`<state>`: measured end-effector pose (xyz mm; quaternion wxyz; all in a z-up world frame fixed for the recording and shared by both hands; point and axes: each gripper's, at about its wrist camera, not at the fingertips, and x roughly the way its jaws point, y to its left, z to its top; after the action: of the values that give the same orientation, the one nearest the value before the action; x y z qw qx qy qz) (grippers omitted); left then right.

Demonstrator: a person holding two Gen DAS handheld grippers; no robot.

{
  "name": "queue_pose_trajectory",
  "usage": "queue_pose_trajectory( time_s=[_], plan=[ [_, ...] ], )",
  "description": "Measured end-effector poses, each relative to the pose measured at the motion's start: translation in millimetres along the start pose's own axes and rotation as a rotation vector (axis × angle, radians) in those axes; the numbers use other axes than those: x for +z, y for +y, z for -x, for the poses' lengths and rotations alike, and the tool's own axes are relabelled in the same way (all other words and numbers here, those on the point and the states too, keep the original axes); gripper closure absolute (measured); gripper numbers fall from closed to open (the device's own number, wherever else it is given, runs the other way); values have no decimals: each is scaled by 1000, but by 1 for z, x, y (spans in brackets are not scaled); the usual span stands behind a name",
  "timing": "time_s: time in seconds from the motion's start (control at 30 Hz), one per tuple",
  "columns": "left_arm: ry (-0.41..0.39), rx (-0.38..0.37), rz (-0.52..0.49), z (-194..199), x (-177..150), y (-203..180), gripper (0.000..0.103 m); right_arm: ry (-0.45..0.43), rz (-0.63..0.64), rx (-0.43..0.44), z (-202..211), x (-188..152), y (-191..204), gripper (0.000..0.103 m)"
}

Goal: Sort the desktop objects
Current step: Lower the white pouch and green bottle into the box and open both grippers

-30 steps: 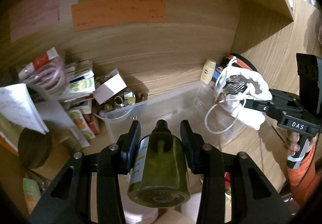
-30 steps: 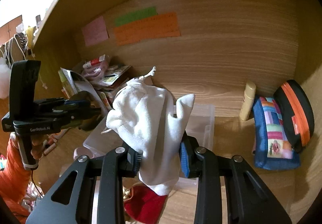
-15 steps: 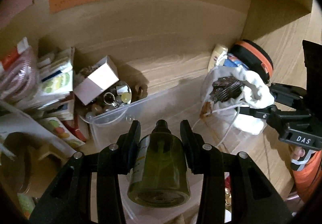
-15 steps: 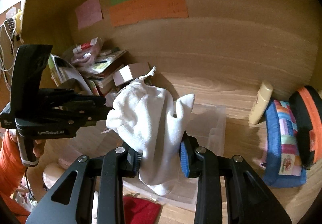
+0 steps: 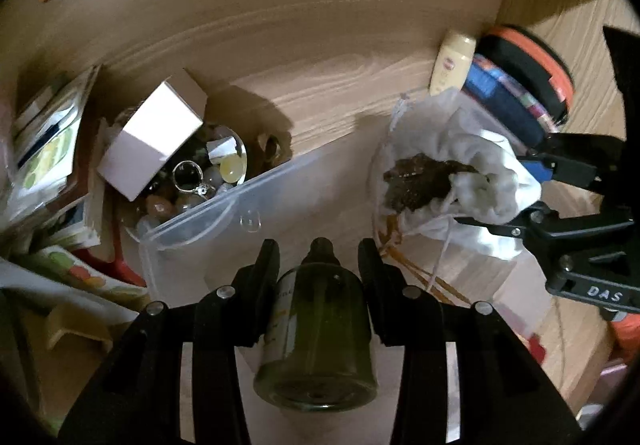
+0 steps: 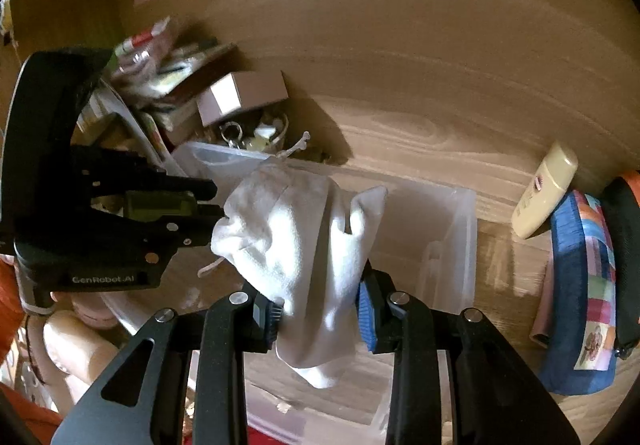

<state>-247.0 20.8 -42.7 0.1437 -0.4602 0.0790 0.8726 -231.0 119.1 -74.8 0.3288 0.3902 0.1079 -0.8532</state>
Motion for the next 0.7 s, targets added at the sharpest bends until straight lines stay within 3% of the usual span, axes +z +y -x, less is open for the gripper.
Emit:
queue_pose_trajectory(
  time_s=[0.47,0.7],
  plan=[
    [137,36,-44,-30,7,-1,63,145,60,-29,-27,-5,2,74],
    [195,59,-86,-37,7,-6,63,161,65,-36,-29,-4,0,74]
  ],
)
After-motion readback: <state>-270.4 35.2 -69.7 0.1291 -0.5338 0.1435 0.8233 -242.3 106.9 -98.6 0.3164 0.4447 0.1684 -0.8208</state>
